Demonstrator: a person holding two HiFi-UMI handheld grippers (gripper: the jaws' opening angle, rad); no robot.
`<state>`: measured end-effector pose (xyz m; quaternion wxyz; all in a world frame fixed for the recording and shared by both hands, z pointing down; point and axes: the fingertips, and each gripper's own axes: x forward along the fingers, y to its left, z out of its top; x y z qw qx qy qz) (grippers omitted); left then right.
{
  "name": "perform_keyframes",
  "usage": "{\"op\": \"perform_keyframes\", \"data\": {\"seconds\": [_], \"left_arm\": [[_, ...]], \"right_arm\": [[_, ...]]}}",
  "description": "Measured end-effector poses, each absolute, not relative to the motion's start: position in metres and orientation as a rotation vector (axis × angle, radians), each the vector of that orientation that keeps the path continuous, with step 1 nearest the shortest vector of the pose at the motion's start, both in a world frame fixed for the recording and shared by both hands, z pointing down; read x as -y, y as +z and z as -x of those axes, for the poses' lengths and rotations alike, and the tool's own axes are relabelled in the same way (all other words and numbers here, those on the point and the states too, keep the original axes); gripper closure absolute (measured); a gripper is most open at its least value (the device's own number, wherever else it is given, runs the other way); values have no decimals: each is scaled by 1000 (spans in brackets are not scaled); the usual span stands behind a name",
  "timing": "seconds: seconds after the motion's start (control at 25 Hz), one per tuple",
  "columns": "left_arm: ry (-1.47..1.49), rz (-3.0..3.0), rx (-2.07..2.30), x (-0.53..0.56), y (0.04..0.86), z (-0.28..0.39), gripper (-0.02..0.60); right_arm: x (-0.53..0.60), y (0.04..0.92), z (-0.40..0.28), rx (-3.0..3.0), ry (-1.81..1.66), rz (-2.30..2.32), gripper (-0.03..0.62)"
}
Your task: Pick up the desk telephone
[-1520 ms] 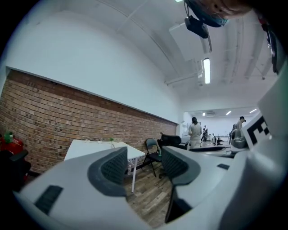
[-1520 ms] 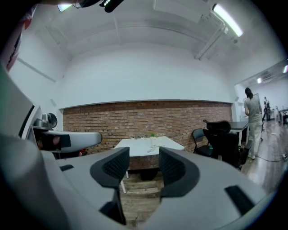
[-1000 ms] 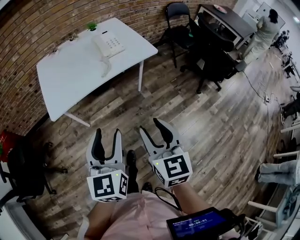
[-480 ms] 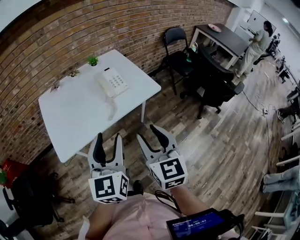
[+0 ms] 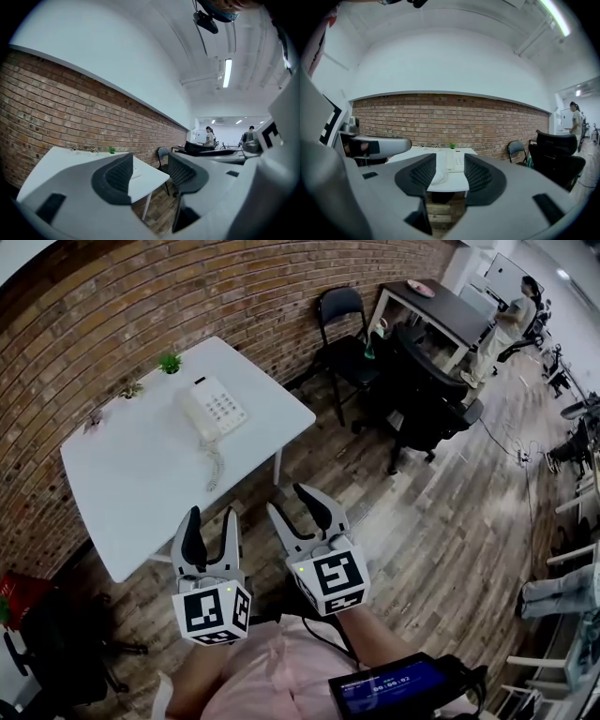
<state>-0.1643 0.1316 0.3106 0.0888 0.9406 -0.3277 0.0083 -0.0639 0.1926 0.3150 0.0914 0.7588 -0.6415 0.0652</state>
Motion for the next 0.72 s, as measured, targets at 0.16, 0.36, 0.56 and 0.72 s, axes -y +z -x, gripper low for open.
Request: {"op": "perform_keyframes", "data": {"seconds": [0.16,0.36,0.56,0.72], "left_arm": [[53,-2789,974,-125,320,154,341],[106,-2782,1000,-112,330,127,341],[197,-2713,1084,-75,356,89,341],[268,-2669,1169,-39,367,59,341]], "right_arm": [[-181,319,57,1928,204,-2237,404],[-161,326,31,1966,250,-2208,404],[-118,343,-17,2017,291,-2132,404],[-76,360,-57,2080,359,-2060,405]]}}
